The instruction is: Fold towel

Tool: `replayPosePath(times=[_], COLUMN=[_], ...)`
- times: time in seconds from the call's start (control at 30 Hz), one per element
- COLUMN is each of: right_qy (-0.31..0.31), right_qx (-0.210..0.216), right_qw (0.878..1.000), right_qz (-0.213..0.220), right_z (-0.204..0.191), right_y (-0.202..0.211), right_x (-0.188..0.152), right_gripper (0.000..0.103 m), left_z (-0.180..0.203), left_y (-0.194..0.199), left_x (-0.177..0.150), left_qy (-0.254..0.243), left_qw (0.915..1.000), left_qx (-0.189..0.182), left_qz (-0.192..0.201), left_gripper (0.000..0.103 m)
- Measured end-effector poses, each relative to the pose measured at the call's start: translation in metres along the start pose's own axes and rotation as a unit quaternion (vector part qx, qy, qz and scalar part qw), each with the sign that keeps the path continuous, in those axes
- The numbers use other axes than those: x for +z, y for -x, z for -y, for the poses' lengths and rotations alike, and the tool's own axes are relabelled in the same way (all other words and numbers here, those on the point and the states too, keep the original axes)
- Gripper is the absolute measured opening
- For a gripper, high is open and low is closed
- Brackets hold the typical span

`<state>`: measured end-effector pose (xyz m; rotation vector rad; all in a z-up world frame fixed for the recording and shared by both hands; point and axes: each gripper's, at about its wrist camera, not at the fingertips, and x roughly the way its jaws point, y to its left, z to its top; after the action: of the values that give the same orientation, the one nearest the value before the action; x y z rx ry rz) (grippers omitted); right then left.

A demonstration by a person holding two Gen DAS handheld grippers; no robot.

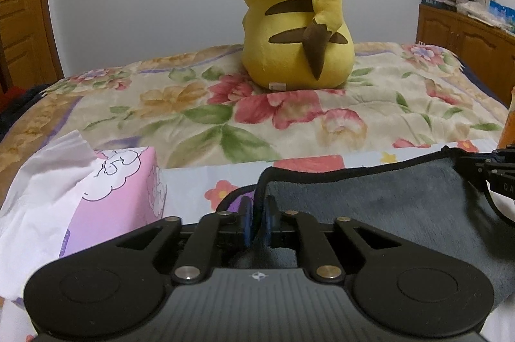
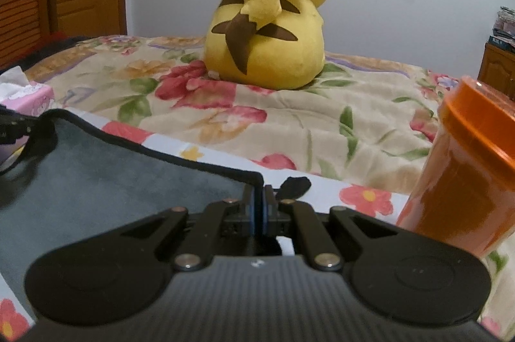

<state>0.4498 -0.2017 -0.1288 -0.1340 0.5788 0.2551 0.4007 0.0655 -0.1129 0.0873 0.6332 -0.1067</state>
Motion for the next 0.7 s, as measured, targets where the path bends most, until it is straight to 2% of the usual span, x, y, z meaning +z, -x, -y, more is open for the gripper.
replayPosePath(times=[0.03, 0.1, 0.2, 0.23, 0.3, 0.47, 0.57, 0.7], right_qy=[0.002, 0.007, 0.007, 0.005, -0.004, -0.018, -0.025, -0.033], right_qx=[0.0, -0.001, -0.002, -0.004, -0.002, 0.005, 0.007, 0.008], right_qw=[1.0, 1.0, 1.0, 1.0, 1.0, 1.0, 1.0, 0.999], right_qz=[-0.001, 0.0, -0.002, -0.003, -0.001, -0.002, -0.001, 0.001], right_z=[-0.001, -0.002, -0.003, -0.004, -0.003, -0.005, -0.007, -0.008], right_y=[0.001, 0.004, 0.01, 0.013, 0.021, 0.048, 0.068, 0.094], right_x=[0.0, 0.0, 0.0, 0.0, -0.002, -0.006, -0.008, -0.01], right_gripper=[0.007, 0.013, 0.017, 0.031, 0.048, 0.048, 0.051, 0.054], left_z=[-0.001, -0.001, -0.001, -0.001, 0.0, 0.006, 0.012, 0.02], left_y=[0.001, 0.004, 0.011, 0.014, 0.021, 0.044, 0.061, 0.087], left_x=[-0.001, -0.002, -0.004, -0.005, -0.007, -0.013, -0.016, -0.015], left_qy=[0.001, 0.002, 0.006, 0.006, 0.007, 0.001, -0.004, -0.011], left_qw=[1.0, 1.0, 1.0, 1.0, 0.9999, 0.9999, 0.9998, 0.9997], left_qx=[0.001, 0.002, -0.002, -0.003, -0.006, -0.011, -0.016, -0.022], left_qz=[-0.001, -0.001, -0.002, -0.004, -0.006, -0.011, -0.011, -0.008], left_gripper=[0.024, 0.039, 0.047, 0.048, 0.05, 0.057, 0.058, 0.065])
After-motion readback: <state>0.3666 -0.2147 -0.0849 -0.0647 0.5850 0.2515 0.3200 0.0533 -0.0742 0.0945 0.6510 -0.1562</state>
